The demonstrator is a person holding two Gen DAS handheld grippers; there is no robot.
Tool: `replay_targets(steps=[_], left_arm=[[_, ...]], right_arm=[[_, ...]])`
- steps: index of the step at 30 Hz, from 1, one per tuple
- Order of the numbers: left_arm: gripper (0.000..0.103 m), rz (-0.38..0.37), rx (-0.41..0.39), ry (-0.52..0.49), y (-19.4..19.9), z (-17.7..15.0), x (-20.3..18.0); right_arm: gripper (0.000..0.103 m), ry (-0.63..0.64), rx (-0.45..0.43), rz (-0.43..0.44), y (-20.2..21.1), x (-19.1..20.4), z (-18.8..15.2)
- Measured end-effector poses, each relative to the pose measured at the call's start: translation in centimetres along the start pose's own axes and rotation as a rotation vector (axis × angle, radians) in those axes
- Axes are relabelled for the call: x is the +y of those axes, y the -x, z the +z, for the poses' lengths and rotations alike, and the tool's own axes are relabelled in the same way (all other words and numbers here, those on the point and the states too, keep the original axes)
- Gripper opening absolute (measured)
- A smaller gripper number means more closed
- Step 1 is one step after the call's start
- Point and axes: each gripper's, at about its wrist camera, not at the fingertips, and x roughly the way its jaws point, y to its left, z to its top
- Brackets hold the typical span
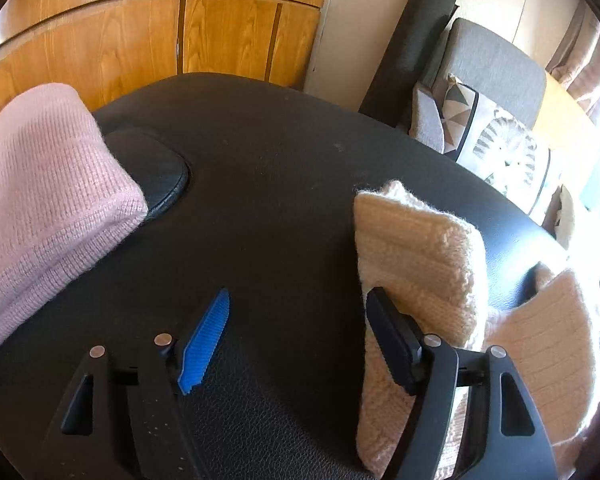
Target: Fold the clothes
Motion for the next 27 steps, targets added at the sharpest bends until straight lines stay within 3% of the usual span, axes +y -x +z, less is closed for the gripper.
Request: replay_targets(steps=[3,5,11,21,24,27], left_arm=[[0.072,-0.088,-0.018,0.031,-0.5,0.7,-0.5],[0.064,-0.166,-0.035,0.058,-0.1,0.5,-0.2],[0.043,-0.206,0.016,0.030,-0.9,0.7,-2.0],[0.042,-0.282,0.087,-0.023,-1.4,-0.4,-6.1],[0.041,-0.271,0.090,-0.053,-1.2,-0.9,-7.2],[0.022,-0.206,0.064,-0.180,-0.5,-1.5,-9.2]], right_arm=[[0.026,0.032,-0.026,-0.036,0.0,0.6,-0.4],[0.026,0.031,-0.032,-0.039,0.0,0.5,-0.4],[0.026,0.035,-0.046,-0.046,0.0,0.5,-0.6],[0.026,0.024,-0.064,-0.039,-0.1,0.5,-0.7],[0.026,0.022,-0.067,-0.039,-0.1,0.4,-0.8],[0.026,0.021,-0.071,-0.040,-0.1,0.4,-0.8]])
